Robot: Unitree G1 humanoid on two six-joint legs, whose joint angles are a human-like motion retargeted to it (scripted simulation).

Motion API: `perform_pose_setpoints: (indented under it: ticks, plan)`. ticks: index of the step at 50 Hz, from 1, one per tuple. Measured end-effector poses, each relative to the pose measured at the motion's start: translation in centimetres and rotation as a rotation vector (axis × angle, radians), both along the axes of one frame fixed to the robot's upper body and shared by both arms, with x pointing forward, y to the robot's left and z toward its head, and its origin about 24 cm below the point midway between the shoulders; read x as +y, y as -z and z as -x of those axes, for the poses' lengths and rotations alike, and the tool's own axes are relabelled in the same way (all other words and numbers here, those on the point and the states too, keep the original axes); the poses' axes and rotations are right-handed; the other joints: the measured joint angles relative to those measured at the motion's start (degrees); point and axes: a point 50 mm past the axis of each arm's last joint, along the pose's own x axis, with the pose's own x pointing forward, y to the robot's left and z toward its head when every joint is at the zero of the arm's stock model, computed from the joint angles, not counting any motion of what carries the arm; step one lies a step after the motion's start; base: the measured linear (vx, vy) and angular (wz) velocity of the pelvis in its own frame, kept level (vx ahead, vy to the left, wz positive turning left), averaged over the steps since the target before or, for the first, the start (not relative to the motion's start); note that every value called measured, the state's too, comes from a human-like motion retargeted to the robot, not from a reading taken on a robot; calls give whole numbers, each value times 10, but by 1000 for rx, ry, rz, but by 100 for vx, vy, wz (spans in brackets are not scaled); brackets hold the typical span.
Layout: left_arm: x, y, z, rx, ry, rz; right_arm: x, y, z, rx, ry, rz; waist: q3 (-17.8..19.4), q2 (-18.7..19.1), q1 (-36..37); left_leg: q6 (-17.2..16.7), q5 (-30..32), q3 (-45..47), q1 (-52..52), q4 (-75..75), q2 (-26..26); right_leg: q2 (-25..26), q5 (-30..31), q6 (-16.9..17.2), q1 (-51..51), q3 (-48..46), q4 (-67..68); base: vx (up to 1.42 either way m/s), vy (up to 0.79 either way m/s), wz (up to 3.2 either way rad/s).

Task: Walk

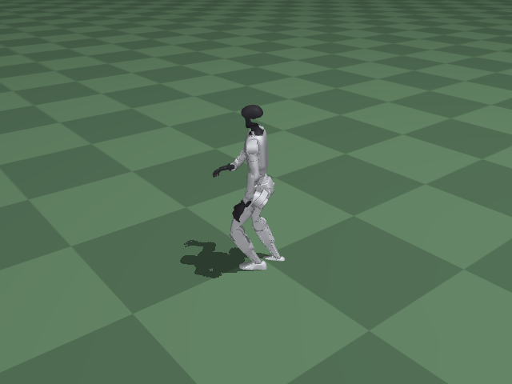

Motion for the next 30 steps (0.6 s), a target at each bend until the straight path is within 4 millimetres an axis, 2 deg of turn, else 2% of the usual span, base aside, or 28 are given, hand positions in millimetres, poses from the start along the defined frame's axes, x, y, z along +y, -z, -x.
perform_pose_setpoints:
  ticks: [3, 7, 10, 12, 15, 18, 20, 22, 25, 30]
  plan:
    - [4, 4, 22, 56, -50, 10, -1, -11, -12, -47, 13, -13, -14, -14, -6, -25, 50, -1, 4, -196, -53, -27, -10, 7, 18, 10, -6, 0, 2, -3]
    - [4, 8, 40, 105, -81, 20, -1, -12, -12, -46, 15, -25, -34, -21, -14, -29, 74, 3, 10, -266, -87, -53, -36, 17, 19, 19, 54, 3, 6, -14]
    - [4, 8, 40, 108, -72, 11, -2, -4, -3, -4, 14, -32, -44, -39, -32, -14, 88, 22, 37, -266, -118, -91, -31, 40, 18, 27, 134, 6, 7, 9]
    - [3, 6, 31, 81, -61, 6, -1, 7, 9, 50, 11, -37, -45, -53, -48, 1, 78, 37, 63, -264, -142, -126, 14, 64, 4, 26, 222, 5, 7, 15]
    - [3, 1, 6, 5, -42, -9, 2, 22, 29, 133, -12, -43, -39, -69, -73, 19, 50, 54, 109, -274, -174, -184, 88, 77, -45, 17, 369, 4, 7, -10]
    - [8, -12, -36, -116, -21, -45, 7, 32, 42, 190, -50, -41, -28, -73, -90, 25, 38, 56, 181, -336, -194, -219, 90, 55, -108, 12, 443, 4, 8, -50]
    - [8, -21, -59, -190, -14, -59, 9, 42, 58, 236, -65, -39, -27, -74, -106, 22, 19, 55, 210, -342, -204, -240, 64, 39, -148, 3, 454, 3, 5, -45]
    - [11, -37, -90, -287, -31, -70, 10, 46, 67, 259, -76, -38, -20, -58, -111, 18, 13, 47, 255, -383, -198, -230, 48, 29, -178, -15, 408, 3, 4, -52]
    - [11, -60, -127, -420, -53, -58, 7, 55, 85, 314, -68, -35, -18, -40, -119, 11, 3, 36, 299, -412, -190, -208, 45, 33, -207, -38, 286, 2, 0, -41]
    - [1, -92, -166, -594, -31, -20, -2, 66, 111, 394, -35, -29, -28, -12, -115, 0, -17, 24, 339, -422, -164, -129, 98, 71, -208, -45, 17, 1, -2, -39]
